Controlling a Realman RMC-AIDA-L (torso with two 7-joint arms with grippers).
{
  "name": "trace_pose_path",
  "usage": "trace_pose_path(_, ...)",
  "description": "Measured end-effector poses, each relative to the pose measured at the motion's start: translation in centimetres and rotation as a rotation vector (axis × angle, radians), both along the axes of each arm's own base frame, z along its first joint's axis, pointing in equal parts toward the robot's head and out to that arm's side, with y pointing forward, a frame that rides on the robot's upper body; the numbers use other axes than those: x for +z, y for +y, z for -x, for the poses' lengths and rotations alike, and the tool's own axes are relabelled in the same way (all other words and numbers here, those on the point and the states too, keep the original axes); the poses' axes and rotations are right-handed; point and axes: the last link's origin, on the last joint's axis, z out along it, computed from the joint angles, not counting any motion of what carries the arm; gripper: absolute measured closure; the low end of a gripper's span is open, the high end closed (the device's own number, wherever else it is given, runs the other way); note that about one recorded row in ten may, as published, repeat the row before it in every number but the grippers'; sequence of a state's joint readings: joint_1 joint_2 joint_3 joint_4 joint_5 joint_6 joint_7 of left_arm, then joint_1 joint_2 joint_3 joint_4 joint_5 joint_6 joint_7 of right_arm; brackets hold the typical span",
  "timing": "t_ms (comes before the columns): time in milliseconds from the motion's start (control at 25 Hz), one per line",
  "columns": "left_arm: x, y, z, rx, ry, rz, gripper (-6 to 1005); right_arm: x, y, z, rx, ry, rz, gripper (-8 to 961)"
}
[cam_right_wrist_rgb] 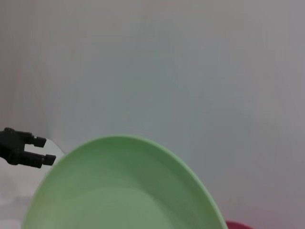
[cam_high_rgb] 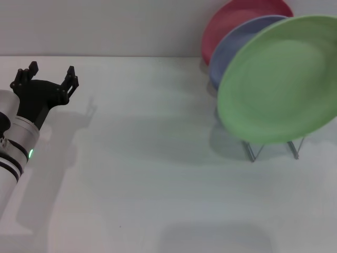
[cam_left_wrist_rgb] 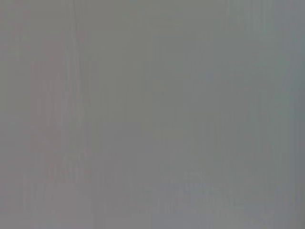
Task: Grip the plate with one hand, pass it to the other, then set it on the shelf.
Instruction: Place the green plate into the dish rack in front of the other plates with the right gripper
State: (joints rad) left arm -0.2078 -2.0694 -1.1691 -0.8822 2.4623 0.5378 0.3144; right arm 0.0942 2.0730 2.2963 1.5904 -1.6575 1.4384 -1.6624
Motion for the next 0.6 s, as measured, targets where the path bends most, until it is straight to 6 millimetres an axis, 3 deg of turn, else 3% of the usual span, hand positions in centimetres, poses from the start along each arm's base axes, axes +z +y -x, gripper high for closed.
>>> trace_pose_path(600, -0.6, 0.5, -0.2, -0.008, 0.014, 0.020, 180, 0.7, 0.7, 1.7, 0.107, -0.172, -0.058, 912)
